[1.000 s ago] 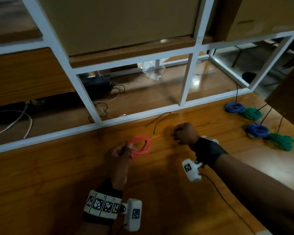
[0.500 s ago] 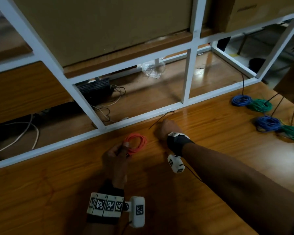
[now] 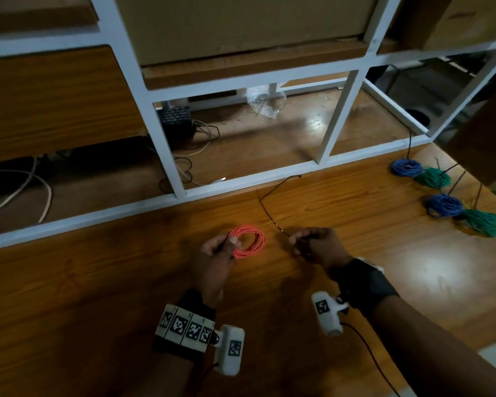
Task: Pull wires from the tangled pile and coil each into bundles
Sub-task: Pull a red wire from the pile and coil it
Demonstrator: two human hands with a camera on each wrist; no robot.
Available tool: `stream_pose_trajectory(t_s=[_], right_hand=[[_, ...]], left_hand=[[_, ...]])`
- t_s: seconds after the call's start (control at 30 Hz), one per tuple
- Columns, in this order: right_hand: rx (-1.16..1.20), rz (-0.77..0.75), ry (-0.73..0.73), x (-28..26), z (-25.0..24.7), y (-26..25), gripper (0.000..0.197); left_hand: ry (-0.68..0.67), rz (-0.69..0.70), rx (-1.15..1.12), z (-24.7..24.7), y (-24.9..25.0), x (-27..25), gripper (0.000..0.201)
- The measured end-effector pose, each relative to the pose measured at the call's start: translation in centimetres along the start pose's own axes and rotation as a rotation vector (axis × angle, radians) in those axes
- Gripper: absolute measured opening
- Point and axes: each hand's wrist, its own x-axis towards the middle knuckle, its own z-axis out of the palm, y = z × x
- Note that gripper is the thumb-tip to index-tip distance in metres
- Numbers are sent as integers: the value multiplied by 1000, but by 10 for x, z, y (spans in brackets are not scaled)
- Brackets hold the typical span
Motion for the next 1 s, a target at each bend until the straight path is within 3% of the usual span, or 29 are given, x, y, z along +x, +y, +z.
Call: stream_pose_trajectory(t_s=[0.13,0.27,0.47,0.77,0.9,1.0], right_hand=[[65,-12,16,-19,1,-2,10],[45,-39,10,-35,4,-7,13],[0,35,4,-64,11,-13,19],[87,121,67,-69,6,-6,15],[102,143,72,-69,13,-7,14],[141,159,59,-70,19,-8,13]], left_hand=[[53,21,-4,-2,-5,-3,15],[250,17,17,-6,-13,4,12],[480,9,-60,-10,-13,17,35],[496,2,-85,1,-25,6,33],[454,112,22,5,-30,-1,26],[370,169,130,9,-35,-7,33]])
